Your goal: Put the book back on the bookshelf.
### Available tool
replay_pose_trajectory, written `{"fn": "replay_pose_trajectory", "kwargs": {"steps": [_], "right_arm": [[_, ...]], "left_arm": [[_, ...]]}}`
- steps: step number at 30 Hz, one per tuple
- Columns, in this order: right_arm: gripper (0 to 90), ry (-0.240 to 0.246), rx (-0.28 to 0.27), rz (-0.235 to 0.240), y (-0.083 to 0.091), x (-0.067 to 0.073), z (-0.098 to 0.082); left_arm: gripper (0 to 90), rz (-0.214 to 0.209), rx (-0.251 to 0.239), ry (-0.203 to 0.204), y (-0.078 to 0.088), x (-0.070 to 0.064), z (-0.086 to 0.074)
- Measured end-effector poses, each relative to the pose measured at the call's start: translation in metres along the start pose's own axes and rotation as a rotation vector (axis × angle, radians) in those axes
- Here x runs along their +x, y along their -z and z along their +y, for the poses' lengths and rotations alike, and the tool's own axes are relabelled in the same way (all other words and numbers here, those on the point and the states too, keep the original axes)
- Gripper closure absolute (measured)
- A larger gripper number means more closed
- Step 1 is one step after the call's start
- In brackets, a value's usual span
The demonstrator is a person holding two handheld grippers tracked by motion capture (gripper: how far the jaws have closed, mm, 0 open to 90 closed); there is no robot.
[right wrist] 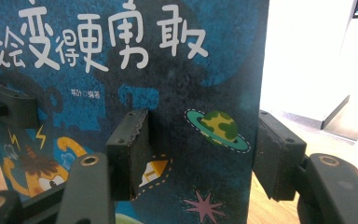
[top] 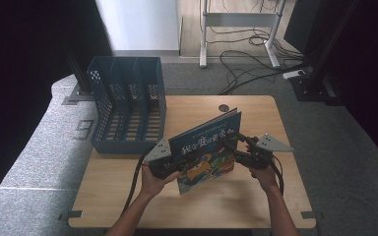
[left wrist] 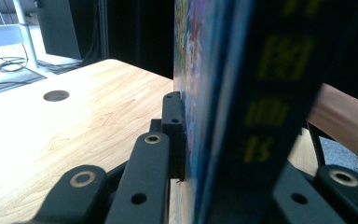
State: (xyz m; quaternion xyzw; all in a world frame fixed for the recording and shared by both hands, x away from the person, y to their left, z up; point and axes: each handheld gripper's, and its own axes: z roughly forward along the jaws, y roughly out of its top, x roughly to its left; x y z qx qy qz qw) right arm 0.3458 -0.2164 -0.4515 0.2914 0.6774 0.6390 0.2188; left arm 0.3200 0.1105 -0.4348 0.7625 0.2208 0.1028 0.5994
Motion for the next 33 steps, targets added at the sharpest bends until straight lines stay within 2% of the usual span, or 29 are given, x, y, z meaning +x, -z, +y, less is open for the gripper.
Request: {"fn": "replay_pose_trajectory", "kwargs": {"steps": [8,9,12,13,16,21,27,33], "right_arm": [[40.2,-0.009,0.000,-0.007,-0.0002,-0.0005,0.0000],[37.1,-0.010,0.002,-0.011,-0.0002,-0.0004,0.0000],[35.9,-0.017,0.024,-0.023,-0.0006,-0.0004,-0.0008],[34.6,-0.032,0.040,-0.020,-0.0004,-0.0015,-0.0019],[33.8,-0.055,0.041,-0.024,0.0007,-0.0036,-0.0027],[33.3,-0.060,0.040,-0.034,0.0024,-0.0044,-0.0021],[34.1,-0.055,0.042,-0.038,0.0049,-0.0038,-0.0019],[34.5,-0.064,0.043,-0.054,0.0084,-0.0065,-0.0038]], "left_arm": [[81.5,0.017,-0.013,0.004,-0.0009,-0.0055,-0.0007],[82.1,0.018,-0.015,0.006,-0.0009,-0.0055,-0.0010],[82.6,0.022,-0.036,0.025,-0.0006,-0.0045,-0.0022],[82.7,0.021,-0.039,0.030,-0.0004,-0.0043,-0.0023],[82.7,0.017,-0.045,0.021,-0.0005,-0.0050,-0.0027],[82.6,0.012,-0.049,0.006,-0.0009,-0.0068,-0.0021],[82.7,0.022,-0.056,0.043,0.0001,-0.0026,-0.0011],[82.8,0.022,-0.069,0.062,0.0037,0.0006,0.0021]]}}
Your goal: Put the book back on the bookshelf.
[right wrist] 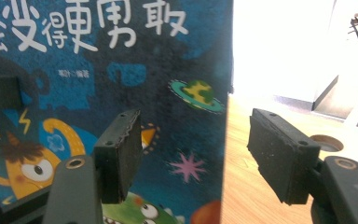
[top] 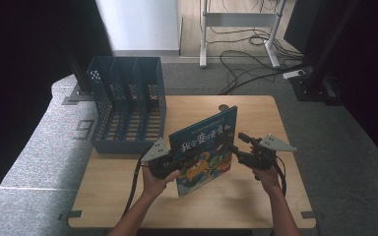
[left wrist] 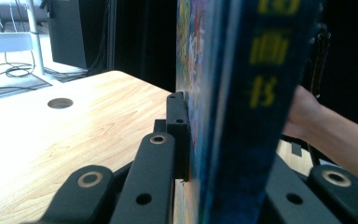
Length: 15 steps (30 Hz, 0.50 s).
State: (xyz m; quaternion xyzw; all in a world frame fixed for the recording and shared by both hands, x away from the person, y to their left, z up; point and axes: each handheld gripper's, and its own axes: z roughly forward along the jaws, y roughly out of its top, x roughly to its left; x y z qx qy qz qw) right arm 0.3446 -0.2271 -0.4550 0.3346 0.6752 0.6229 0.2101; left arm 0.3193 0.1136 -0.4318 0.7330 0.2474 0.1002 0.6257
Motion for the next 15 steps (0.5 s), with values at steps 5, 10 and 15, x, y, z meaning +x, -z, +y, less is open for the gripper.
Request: {"fn": "replay_pose_trajectory", "kwargs": {"steps": [5,10,15], "right_arm": [[35.5,0.000,0.004,-0.007,0.0029,-0.0014,-0.0010],[35.4,0.008,0.004,-0.011,0.0041,-0.0009,-0.0004],[35.5,0.001,0.001,-0.016,0.0054,-0.0019,-0.0006]], "left_arm": [[82.7,0.007,-0.016,0.005,0.0026,0.0001,0.0033],[82.7,0.008,-0.030,0.013,0.0048,0.0030,0.0054],[82.7,0.012,-0.058,0.008,0.0104,0.0044,0.0098]]}}
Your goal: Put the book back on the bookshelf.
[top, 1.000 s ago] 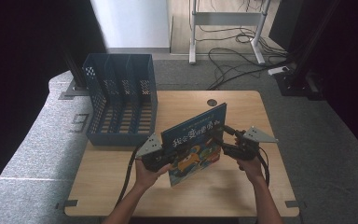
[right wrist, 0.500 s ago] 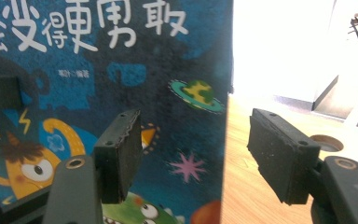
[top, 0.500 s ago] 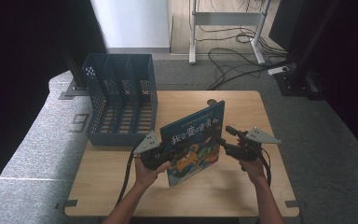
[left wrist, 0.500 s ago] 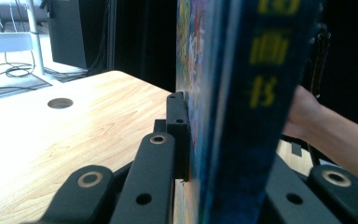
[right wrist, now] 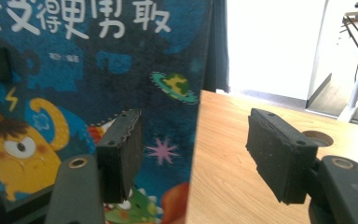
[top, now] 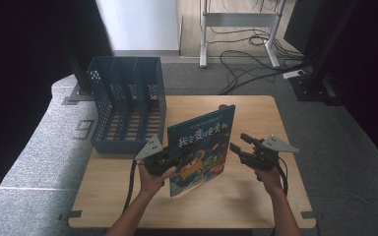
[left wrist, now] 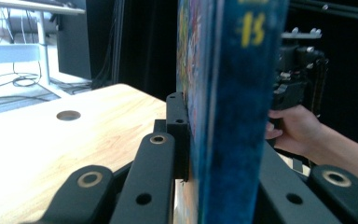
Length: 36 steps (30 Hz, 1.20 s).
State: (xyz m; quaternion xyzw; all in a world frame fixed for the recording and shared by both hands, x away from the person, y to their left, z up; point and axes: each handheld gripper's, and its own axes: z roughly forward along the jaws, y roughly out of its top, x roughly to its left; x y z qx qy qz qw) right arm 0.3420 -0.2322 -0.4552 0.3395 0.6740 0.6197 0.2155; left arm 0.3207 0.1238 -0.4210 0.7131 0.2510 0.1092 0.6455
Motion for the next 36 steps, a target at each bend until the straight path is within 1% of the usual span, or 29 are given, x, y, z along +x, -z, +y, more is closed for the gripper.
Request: {"fn": "replay_pose_trajectory", "kwargs": {"steps": [4,9,13,18,22,25,26,29,32,36], "right_arm": [[35.5,0.000,0.000,-0.002,0.000,0.001,0.000],[35.4,0.001,0.003,-0.001,-0.002,0.002,-0.001],[35.4,0.004,0.003,-0.003,-0.002,0.002,-0.002],[35.4,0.000,0.005,-0.007,-0.001,0.001,-0.003],[35.4,-0.003,0.004,-0.012,0.000,0.000,-0.005],[35.5,-0.003,0.004,-0.013,0.000,0.000,-0.005],[35.5,-0.003,0.004,-0.013,0.000,0.000,-0.005],[35.5,-0.002,0.005,-0.013,0.000,0.001,-0.005],[35.5,-0.003,0.006,-0.013,0.000,0.001,-0.005],[35.7,-0.001,0.005,-0.013,0.001,0.001,-0.005]], "left_arm": [[82.7,-0.004,0.000,0.012,0.002,0.003,0.000],[82.6,-0.011,0.007,0.007,0.004,0.004,0.000],[82.5,-0.018,-0.001,0.013,0.006,0.006,-0.002],[82.6,-0.009,-0.015,0.035,0.008,0.010,-0.005],[82.6,0.009,-0.019,0.021,0.010,0.010,-0.005],[82.6,0.010,-0.022,0.021,0.012,0.010,-0.004],[82.6,0.007,-0.024,0.029,0.013,0.010,-0.004],[82.6,0.005,-0.034,0.028,0.016,0.011,-0.002],[82.6,0.009,-0.050,0.029,0.021,0.011,0.003],[82.6,0.008,-0.069,0.038,0.030,0.014,0.011]]}}
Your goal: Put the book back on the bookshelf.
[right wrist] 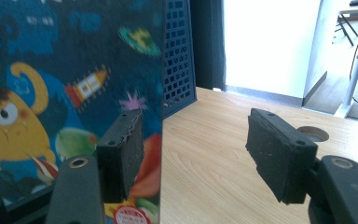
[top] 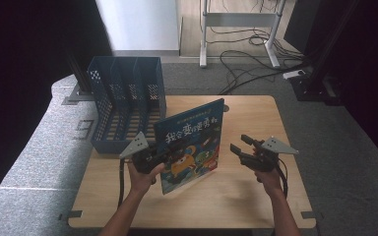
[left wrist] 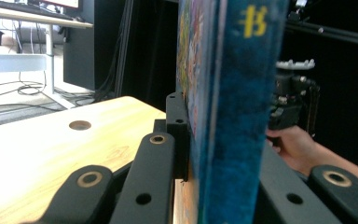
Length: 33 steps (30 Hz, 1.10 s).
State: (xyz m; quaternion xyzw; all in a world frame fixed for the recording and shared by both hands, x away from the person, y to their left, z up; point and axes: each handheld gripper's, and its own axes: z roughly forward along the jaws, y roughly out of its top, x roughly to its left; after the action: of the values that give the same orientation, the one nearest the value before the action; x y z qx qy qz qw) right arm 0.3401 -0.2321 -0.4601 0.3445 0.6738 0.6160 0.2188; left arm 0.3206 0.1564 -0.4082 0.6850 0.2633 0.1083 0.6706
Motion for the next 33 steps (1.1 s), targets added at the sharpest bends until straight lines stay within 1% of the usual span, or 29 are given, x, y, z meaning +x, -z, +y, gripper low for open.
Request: {"fn": "replay_pose_trajectory", "kwargs": {"steps": [4,8,15,25,30,33], "right_arm": [[35.7,-0.001,0.001,0.000,0.000,0.001,0.000],[35.9,0.004,0.003,0.000,0.000,0.001,0.000],[35.9,0.013,0.007,-0.003,0.000,0.003,-0.001],[35.7,0.022,0.022,-0.009,0.001,0.003,-0.007],[35.8,0.010,0.021,-0.011,0.003,0.002,-0.011],[35.8,0.013,0.021,-0.011,0.003,0.002,-0.011]], "left_arm": [[82.6,0.014,-0.017,-0.011,0.009,0.000,0.008],[82.6,0.027,-0.034,-0.014,0.018,0.002,0.014],[82.6,0.051,-0.050,-0.026,0.030,0.004,0.025],[82.6,0.073,-0.062,-0.036,0.038,0.007,0.035],[82.6,0.085,-0.068,-0.044,0.042,0.008,0.041],[82.6,0.094,-0.072,-0.046,0.045,0.008,0.044]]}}
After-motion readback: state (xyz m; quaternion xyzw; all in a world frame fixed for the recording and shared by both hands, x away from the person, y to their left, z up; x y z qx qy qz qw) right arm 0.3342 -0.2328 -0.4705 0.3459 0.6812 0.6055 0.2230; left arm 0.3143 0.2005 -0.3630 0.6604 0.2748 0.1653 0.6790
